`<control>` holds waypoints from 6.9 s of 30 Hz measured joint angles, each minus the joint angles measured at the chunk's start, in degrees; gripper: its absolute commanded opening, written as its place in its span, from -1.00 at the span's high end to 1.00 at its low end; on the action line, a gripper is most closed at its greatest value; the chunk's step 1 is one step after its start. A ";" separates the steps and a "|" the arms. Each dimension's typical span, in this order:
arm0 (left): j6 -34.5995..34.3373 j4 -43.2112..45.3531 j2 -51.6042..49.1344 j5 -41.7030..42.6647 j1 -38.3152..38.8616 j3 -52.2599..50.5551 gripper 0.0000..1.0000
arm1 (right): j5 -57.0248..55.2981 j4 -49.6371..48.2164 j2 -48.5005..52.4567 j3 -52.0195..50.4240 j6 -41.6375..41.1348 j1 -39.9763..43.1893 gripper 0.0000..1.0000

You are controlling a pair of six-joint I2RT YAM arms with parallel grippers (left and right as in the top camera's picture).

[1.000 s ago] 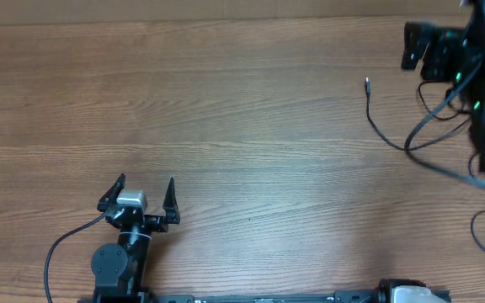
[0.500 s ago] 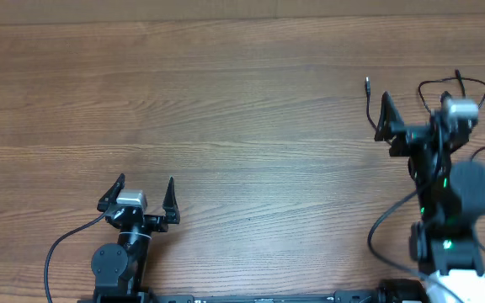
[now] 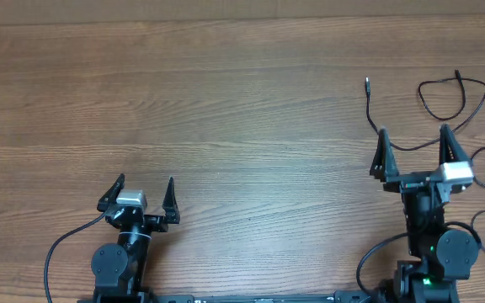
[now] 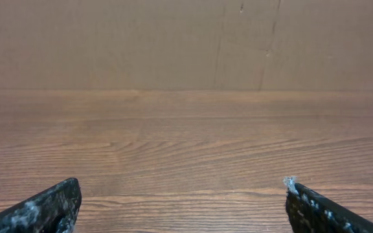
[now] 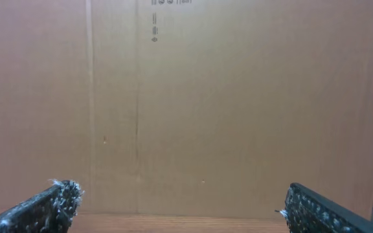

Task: Untangle cables

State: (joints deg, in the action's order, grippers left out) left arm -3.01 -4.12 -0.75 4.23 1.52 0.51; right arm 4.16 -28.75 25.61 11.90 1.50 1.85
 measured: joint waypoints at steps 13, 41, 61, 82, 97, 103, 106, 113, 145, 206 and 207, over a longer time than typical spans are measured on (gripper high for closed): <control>0.02 0.00 0.00 0.00 0.00 0.00 -0.99 | 0.07 2.97 -15.15 -10.67 0.02 0.00 -1.00; 0.02 0.00 0.00 0.00 0.00 0.00 -1.00 | -0.63 33.53 -24.76 -10.84 0.02 0.00 -1.00; 0.02 0.00 0.00 0.00 0.00 0.00 -1.00 | -0.81 16.44 -25.03 -10.84 0.28 -0.02 -1.00; 0.00 0.00 0.00 0.00 0.00 0.00 -1.00 | -1.22 33.92 -25.03 -10.84 -0.24 -3.13 -1.00; 0.00 0.02 0.00 0.00 0.00 0.00 -1.00 | -1.22 33.86 -25.03 -10.84 -1.53 -3.13 -1.00; 0.02 0.02 0.00 0.00 0.00 0.00 -1.00 | -1.20 33.86 -25.03 -10.84 -1.53 -3.13 -1.00; 0.02 0.00 0.00 0.00 0.00 0.00 -1.00 | -1.25 33.88 -25.03 -10.84 -1.51 -3.13 -1.00; 0.02 0.00 0.00 0.00 0.00 0.00 -1.00 | -1.20 33.86 -25.03 -10.84 -1.51 -3.13 -1.00; 0.02 0.00 0.00 0.00 0.00 0.00 -1.00 | -1.20 33.86 -25.03 -10.84 -1.51 -3.13 -1.00; 0.02 0.00 0.00 0.00 0.00 0.00 -1.00 | -1.22 33.86 -25.03 -10.84 -1.51 -3.13 -1.00; 0.02 0.00 0.00 0.00 0.00 0.00 -1.00 | -1.20 33.83 -25.03 -10.84 -1.51 -3.13 -1.00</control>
State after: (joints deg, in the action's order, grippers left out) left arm -2.98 -4.12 -0.75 4.23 1.52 0.51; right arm 2.96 5.08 0.58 1.06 -0.01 -1.28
